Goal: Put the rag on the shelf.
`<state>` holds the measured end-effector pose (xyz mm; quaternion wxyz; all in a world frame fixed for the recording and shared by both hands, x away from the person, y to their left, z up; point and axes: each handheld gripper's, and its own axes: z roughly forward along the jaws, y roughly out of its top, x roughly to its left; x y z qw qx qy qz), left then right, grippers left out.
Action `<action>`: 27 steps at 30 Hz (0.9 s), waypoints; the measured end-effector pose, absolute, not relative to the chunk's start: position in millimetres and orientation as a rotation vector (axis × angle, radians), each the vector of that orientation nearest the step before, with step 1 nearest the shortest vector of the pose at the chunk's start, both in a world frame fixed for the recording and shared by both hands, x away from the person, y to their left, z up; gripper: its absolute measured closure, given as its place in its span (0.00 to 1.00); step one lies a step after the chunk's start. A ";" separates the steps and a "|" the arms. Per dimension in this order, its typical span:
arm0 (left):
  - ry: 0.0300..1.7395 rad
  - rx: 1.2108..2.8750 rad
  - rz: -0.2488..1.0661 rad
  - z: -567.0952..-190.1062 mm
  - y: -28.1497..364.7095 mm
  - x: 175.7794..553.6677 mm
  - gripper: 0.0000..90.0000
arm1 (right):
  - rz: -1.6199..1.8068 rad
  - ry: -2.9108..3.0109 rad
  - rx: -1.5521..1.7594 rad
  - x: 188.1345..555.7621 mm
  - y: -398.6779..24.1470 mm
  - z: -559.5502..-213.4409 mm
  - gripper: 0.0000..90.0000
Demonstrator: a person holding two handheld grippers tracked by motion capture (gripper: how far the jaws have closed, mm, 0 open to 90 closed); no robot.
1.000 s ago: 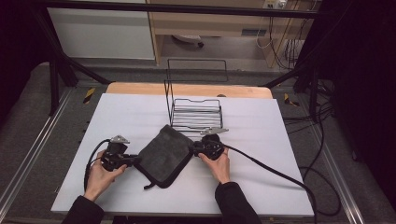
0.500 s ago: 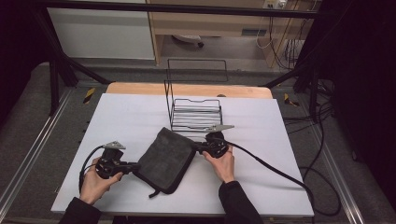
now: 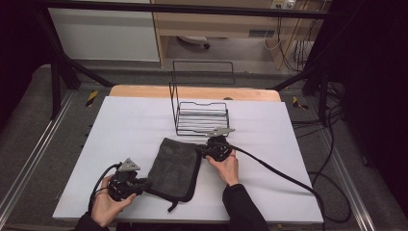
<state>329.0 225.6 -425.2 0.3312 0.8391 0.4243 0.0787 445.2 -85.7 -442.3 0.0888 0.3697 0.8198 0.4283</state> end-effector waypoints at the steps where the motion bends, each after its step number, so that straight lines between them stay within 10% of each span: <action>1: 1.103 2.180 0.222 -423.5 227.4 329.8 0.75 | 1.242 2.394 1.055 440.2 -85.7 -441.0 0.71; 11: 1.111 2.171 0.224 -423.0 235.0 338.9 0.73 | 1.314 2.411 1.003 387.8 -93.2 -419.2 0.34; 27: 1.121 2.230 0.180 -431.2 228.3 333.8 0.91 | 1.347 2.502 1.122 331.0 -71.8 -454.1 0.33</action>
